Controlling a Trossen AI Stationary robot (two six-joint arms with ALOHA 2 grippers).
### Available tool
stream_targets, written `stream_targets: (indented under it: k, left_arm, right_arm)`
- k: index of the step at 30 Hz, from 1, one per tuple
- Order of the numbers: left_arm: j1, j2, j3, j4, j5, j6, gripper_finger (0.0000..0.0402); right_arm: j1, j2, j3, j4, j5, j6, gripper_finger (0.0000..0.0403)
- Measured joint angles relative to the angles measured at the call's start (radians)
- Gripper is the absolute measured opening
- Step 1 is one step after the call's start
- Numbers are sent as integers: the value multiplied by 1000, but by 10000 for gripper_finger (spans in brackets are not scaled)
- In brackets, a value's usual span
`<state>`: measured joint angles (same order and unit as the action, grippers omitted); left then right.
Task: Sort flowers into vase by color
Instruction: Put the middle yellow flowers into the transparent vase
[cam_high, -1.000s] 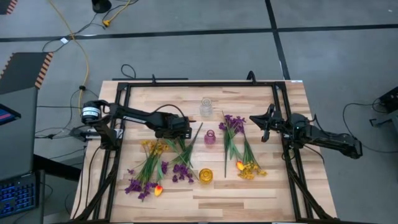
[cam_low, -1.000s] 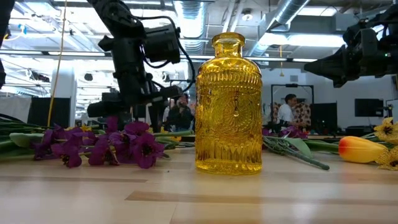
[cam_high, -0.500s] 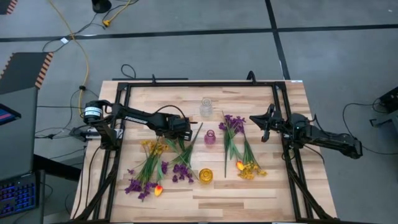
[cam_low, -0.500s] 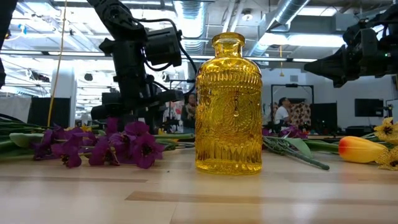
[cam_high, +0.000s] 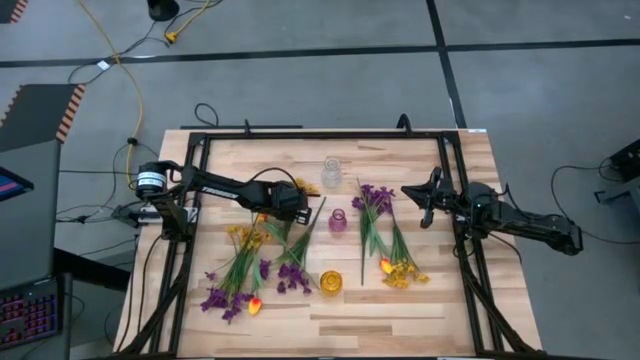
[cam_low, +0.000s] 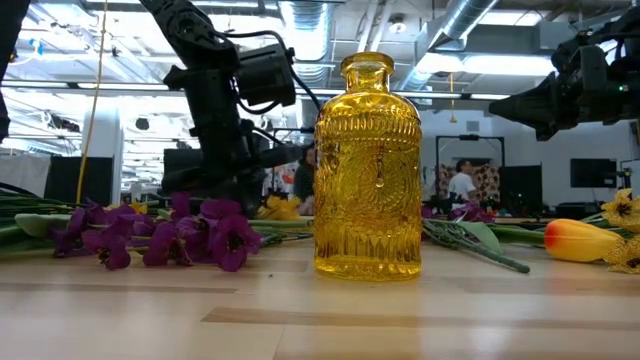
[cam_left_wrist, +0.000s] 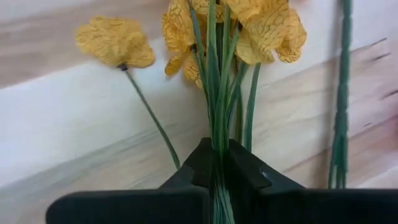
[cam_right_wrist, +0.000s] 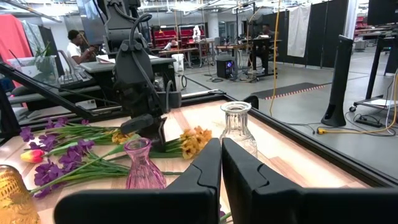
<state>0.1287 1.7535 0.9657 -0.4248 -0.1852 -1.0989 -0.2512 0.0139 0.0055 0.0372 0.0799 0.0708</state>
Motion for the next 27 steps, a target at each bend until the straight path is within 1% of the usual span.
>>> stream_targets:
  k: [8, 13, 17, 27]
  left_arm:
    - [0, -20, 42, -13, -57, 76, 9]
    - [0, -69, 67, -25, -93, 100, 9]
    - [0, -136, 68, -42, -122, 110, 9]
    - [-1, -325, 68, -63, -259, 120, 8]
  right_arm:
    - [0, 0, 0, 0, 0, 0, 43]
    - [0, 0, 0, 1, -1, 0, 43]
    - [2, 0, 0, 1, -2, 1, 43]
    - [2, 0, 0, 1, -2, 0, 43]
